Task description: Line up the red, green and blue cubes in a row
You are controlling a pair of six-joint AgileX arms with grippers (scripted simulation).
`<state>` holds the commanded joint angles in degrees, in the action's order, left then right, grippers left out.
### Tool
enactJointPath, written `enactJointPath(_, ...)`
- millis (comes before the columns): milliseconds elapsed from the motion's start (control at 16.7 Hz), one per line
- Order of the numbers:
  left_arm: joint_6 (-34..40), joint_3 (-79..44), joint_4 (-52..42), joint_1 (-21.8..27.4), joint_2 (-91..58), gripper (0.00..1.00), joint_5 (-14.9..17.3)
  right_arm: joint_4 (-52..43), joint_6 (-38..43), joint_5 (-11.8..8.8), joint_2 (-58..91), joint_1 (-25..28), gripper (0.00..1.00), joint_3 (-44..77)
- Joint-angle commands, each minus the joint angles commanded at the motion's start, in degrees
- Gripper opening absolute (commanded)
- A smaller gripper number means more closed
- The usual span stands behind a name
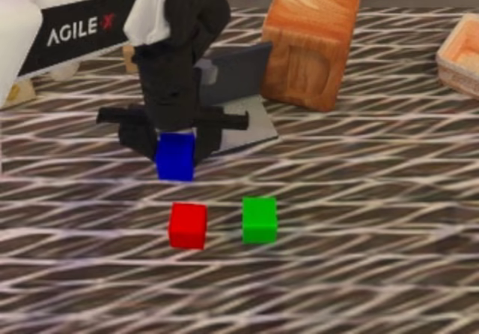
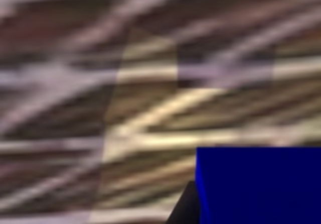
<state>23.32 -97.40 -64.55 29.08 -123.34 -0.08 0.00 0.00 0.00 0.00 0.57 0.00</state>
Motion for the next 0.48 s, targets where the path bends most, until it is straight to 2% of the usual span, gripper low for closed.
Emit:
enactJointPath(240,5.94,-11.20,-6.04,4.84,-6.97,0.00,-0.02,0.00,0.00,0.00,0.00,0.00,1.00,0.00)
enactJointPath(480,14.29,-30.16,-14.38,11.60,-16.18,0.00,0.06,0.00,0.00,0.00,0.00,0.00,1.00,0.00)
